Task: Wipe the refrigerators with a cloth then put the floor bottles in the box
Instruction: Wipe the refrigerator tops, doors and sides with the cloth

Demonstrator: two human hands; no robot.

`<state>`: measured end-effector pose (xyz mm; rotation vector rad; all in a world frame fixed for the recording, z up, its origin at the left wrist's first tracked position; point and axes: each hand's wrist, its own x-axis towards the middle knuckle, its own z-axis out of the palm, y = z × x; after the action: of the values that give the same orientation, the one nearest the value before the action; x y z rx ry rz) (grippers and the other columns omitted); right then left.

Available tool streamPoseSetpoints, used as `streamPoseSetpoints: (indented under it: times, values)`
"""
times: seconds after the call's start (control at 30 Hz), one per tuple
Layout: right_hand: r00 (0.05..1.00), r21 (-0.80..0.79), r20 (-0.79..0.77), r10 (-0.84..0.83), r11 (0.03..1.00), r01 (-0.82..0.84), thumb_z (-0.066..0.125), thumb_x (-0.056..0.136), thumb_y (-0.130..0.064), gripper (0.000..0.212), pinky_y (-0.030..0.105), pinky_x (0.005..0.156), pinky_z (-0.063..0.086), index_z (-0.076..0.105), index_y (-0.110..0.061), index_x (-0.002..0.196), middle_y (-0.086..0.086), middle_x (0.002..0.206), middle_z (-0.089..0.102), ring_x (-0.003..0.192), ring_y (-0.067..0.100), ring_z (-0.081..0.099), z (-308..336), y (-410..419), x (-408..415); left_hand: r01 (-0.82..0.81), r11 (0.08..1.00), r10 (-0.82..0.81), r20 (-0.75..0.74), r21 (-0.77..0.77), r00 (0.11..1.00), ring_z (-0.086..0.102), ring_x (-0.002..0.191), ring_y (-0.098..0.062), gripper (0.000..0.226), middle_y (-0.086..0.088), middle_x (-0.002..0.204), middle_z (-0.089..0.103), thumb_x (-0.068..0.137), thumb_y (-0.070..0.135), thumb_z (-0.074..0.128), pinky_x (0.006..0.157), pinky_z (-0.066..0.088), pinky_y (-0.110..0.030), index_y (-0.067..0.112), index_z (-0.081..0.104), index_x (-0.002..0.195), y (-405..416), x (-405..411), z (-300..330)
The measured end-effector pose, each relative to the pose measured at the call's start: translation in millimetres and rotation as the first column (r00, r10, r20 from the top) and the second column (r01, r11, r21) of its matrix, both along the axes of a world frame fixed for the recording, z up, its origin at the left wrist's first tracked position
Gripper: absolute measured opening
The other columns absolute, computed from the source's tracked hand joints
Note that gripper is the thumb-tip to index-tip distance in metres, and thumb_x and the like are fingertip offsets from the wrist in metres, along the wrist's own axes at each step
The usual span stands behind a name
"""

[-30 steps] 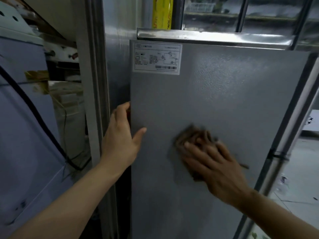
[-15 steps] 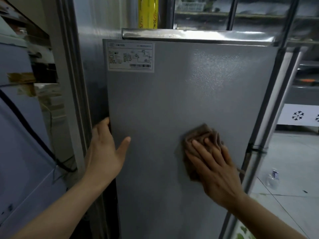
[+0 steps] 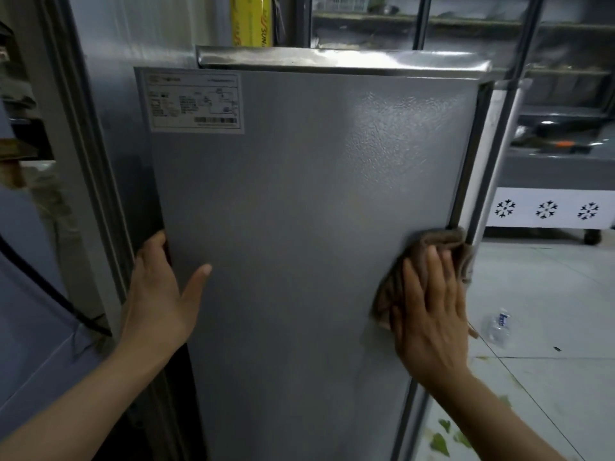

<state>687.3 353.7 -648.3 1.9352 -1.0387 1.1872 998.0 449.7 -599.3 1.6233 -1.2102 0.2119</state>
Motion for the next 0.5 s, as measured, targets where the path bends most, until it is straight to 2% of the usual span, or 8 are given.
streamPoseSetpoints:
  times: [0.07, 0.13, 0.23, 0.3, 0.37, 0.5]
  values:
    - [1.0, -0.013, -0.014, -0.022, 1.0, 0.021, 0.044, 0.086, -0.026, 0.063, 0.046, 0.117, 0.009, 0.027, -0.007, 0.144, 0.016, 0.154, 0.015, 0.144, 0.034, 0.01, 16.2, 0.8, -4.3, 0.018, 1.0, -0.018, -0.032, 0.012, 0.999, 0.046, 0.119, -0.026, 0.063, -0.008, 0.135, 0.044, 0.087, 0.039, 0.056, 0.093, 0.041, -0.039, 0.019, 0.028, 0.139, -0.3, -0.6, -1.1]
    - [0.998, -0.06, 0.054, -0.041, 0.997, 0.044, 0.043, 0.088, -0.026, 0.063, 0.047, 0.116, 0.009, 0.028, -0.008, 0.146, 0.017, 0.156, 0.015, 0.145, 0.031, 0.01, 54.3, -2.8, -3.0, 0.014, 1.0, -0.013, -0.046, 0.018, 0.999, 0.048, 0.117, -0.027, 0.061, -0.009, 0.134, 0.046, 0.088, 0.038, 0.056, 0.09, 0.041, -0.037, 0.018, 0.029, 0.139, -0.7, -1.7, -2.5]
    - [0.991, -0.16, 0.116, -0.073, 0.983, 0.091, 0.036, 0.093, -0.033, 0.06, 0.045, 0.116, 0.0, 0.027, -0.012, 0.149, 0.017, 0.156, 0.02, 0.145, 0.03, 0.014, 114.3, -15.3, -3.5, 0.003, 1.0, -0.003, -0.042, 0.005, 0.999, 0.049, 0.116, -0.027, 0.061, -0.01, 0.134, 0.047, 0.088, 0.036, 0.056, 0.09, 0.041, -0.037, 0.017, 0.029, 0.139, -2.2, -1.9, -4.3]
    - [0.988, -0.191, 0.134, -0.073, 0.977, 0.098, 0.031, 0.093, -0.038, 0.061, 0.046, 0.115, -0.002, 0.025, -0.015, 0.149, 0.016, 0.156, 0.019, 0.145, 0.029, 0.014, 129.1, -22.8, -5.2, -0.004, 1.0, 0.004, -0.049, 0.001, 0.999, 0.047, 0.119, -0.026, 0.062, -0.008, 0.136, 0.045, 0.088, 0.039, 0.056, 0.093, 0.041, -0.039, 0.02, 0.028, 0.14, -3.4, -0.6, -5.9]
    - [0.987, -0.196, 0.152, -0.047, 0.978, 0.077, 0.029, 0.093, -0.038, 0.061, 0.05, 0.115, 0.003, 0.025, -0.013, 0.149, 0.019, 0.155, 0.02, 0.145, 0.032, 0.014, 112.0, -25.4, -4.6, -0.017, 1.0, 0.017, -0.063, 0.002, 0.998, 0.046, 0.12, -0.025, 0.063, -0.006, 0.138, 0.043, 0.087, 0.043, 0.054, 0.093, 0.04, -0.039, 0.025, 0.026, 0.14, -3.4, -0.8, -8.8]
    - [0.998, -0.11, 0.068, -0.008, 0.994, 0.016, 0.036, 0.092, -0.034, 0.063, 0.052, 0.117, 0.009, 0.024, -0.008, 0.148, 0.024, 0.154, 0.017, 0.145, 0.037, 0.009, 18.3, -20.4, -7.5, -0.042, 0.999, 0.041, -0.078, -0.01, 0.996, 0.047, 0.12, -0.026, 0.062, -0.005, 0.137, 0.044, 0.087, 0.048, 0.052, 0.095, 0.043, -0.043, 0.025, 0.027, 0.139, -3.7, -2.6, -11.9]
